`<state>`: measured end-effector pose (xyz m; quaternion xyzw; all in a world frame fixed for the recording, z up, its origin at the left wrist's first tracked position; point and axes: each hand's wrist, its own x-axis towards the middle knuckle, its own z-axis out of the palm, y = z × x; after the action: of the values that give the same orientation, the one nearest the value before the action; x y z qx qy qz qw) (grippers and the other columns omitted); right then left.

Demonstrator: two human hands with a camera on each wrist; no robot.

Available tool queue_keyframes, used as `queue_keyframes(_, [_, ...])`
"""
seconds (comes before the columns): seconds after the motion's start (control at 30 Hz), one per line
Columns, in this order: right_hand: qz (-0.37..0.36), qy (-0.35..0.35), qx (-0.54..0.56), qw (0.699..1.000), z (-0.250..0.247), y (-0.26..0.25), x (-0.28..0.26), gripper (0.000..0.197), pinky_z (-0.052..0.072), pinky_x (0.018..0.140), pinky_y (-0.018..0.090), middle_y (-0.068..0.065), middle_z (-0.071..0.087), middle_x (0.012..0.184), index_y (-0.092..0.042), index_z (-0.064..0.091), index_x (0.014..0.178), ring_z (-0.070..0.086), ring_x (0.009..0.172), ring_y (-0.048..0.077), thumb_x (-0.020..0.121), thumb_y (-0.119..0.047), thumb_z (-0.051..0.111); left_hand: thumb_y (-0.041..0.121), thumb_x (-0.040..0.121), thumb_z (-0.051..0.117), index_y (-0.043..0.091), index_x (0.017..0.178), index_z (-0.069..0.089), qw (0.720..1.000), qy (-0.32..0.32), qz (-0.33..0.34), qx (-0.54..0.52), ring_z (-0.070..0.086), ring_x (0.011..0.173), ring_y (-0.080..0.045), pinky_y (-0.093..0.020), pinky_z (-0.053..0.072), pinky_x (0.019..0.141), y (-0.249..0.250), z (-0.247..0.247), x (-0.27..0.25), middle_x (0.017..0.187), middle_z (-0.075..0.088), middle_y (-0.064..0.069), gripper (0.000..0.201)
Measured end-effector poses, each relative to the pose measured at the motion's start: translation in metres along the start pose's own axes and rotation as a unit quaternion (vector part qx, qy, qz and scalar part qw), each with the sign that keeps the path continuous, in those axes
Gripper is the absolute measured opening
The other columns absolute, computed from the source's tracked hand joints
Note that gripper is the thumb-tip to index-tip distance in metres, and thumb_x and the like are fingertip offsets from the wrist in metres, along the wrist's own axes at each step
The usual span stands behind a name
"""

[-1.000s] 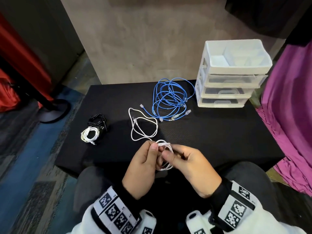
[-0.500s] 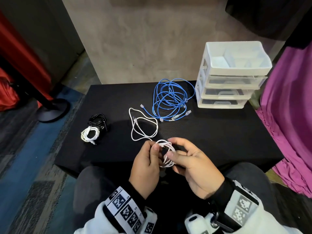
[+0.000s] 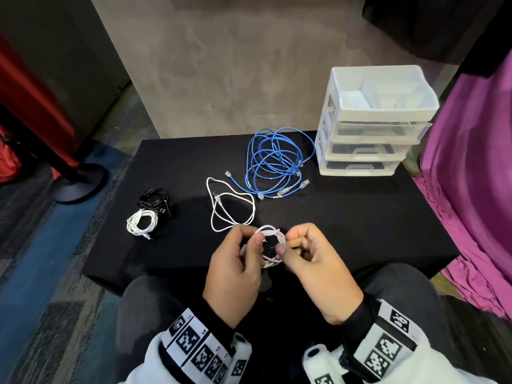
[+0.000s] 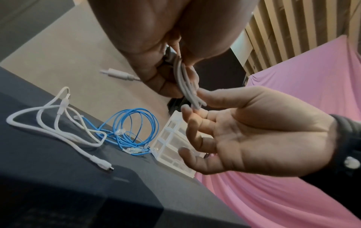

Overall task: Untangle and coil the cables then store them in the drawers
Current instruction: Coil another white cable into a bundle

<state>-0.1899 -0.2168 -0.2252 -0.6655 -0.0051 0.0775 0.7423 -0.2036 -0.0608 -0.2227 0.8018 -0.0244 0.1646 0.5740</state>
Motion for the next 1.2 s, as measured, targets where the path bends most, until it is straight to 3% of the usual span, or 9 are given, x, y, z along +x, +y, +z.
queue_keyframes(0.13, [-0.04,0.005,-0.18,0.983,-0.003,0.002,0.001,0.021,0.047,0.068,0.03,0.0,0.064,0.069,-0.018,0.06,0.078,0.056,0.064,0.013,0.092,-0.024,0.075,0.031,0.1,0.055,0.03,0.091,0.06,0.999,0.005,0.022,0.042,0.064,0.068,-0.012,-0.023,0.05,0.065,-0.003,-0.004,0.001,0.076,0.064,0.012,0.01])
queue_keyframes(0.37, [-0.08,-0.022,-0.307,0.948,-0.016,-0.009,0.007,0.019,0.045,0.065,0.024,-0.009,0.06,0.066,-0.021,0.056,0.075,0.054,0.061,0.006,0.082,-0.013,0.072,0.035,0.102,0.056,0.026,0.093,0.063,0.994,-0.047,0.033,0.092,0.067,0.067,-0.015,-0.037,0.056,0.066,-0.009,-0.025,0.015,0.072,0.064,0.007,0.015])
queue_keyframes(0.57, [-0.185,0.072,-0.523,0.829,-0.013,0.003,0.013,0.009,0.041,0.069,0.036,-0.009,0.045,0.082,-0.024,0.044,0.086,0.046,0.08,0.019,0.081,-0.026,0.051,0.014,0.098,0.064,0.024,0.092,0.068,0.976,-0.201,0.02,0.08,0.071,0.086,-0.015,-0.04,0.057,0.082,0.003,-0.034,0.024,0.087,0.074,0.007,0.012])
queue_keyframes(0.63, [-0.153,0.101,-0.48,0.858,-0.012,0.015,0.017,0.008,0.038,0.066,0.033,-0.01,0.047,0.077,-0.021,0.049,0.084,0.046,0.075,0.015,0.085,-0.02,0.057,0.016,0.098,0.065,0.025,0.093,0.068,0.973,-0.194,0.055,0.112,0.068,0.085,-0.012,-0.035,0.054,0.081,0.007,-0.032,0.024,0.084,0.072,0.009,0.01])
queue_keyframes(0.73, [0.052,0.048,-0.193,0.979,-0.012,0.016,0.019,0.03,0.036,0.055,0.028,-0.005,0.051,0.063,-0.013,0.054,0.069,0.042,0.057,0.012,0.097,-0.022,0.061,0.023,0.097,0.061,0.023,0.097,0.068,0.976,-0.144,0.095,0.136,0.064,0.082,-0.007,-0.028,0.052,0.077,0.006,-0.031,0.023,0.084,0.067,0.013,0.007])
queue_keyframes(0.8, [0.124,-0.034,-0.022,0.991,-0.011,0.004,0.014,0.036,0.036,0.052,0.029,0.002,0.047,0.062,-0.015,0.054,0.065,0.038,0.054,0.012,0.099,-0.023,0.061,0.022,0.097,0.061,0.021,0.1,0.068,0.98,-0.095,0.097,0.143,0.063,0.081,-0.006,-0.023,0.051,0.077,-0.002,-0.034,0.024,0.085,0.066,0.013,0.008])
queue_keyframes(0.87, [0.043,-0.104,-0.107,0.988,-0.018,-0.002,0.01,0.039,0.036,0.056,0.028,-0.005,0.04,0.058,-0.019,0.043,0.062,0.036,0.054,0.009,0.096,-0.024,0.061,0.015,0.099,0.062,0.018,0.101,0.069,0.984,-0.07,0.086,0.138,0.064,0.081,-0.006,-0.022,0.051,0.077,-0.011,-0.036,0.025,0.086,0.066,0.012,0.007])
queue_keyframes(1.03, [-0.128,-0.019,-0.61,0.782,-0.034,0.005,0.019,0.022,0.043,0.055,0.033,-0.007,0.048,0.073,-0.025,0.041,0.073,0.052,0.073,0.015,0.082,-0.044,0.049,0.012,0.098,0.064,0.02,0.098,0.07,0.986,-0.092,0.08,0.11,0.066,0.083,-0.008,-0.018,0.05,0.077,-0.017,-0.027,0.009,0.086,0.068,0.012,0.01])
queue_keyframes(1.2, [-0.106,0.022,-0.612,0.784,-0.04,0.009,0.044,0.023,0.04,0.058,0.034,-0.006,0.047,0.078,-0.028,0.038,0.083,0.06,0.081,0.026,0.088,-0.036,0.059,0.016,0.1,0.063,0.025,0.091,0.067,0.992,-0.116,-0.001,0.055,0.068,0.077,-0.013,-0.025,0.053,0.076,-0.008,-0.006,-0.004,0.078,0.072,0.007,0.014])
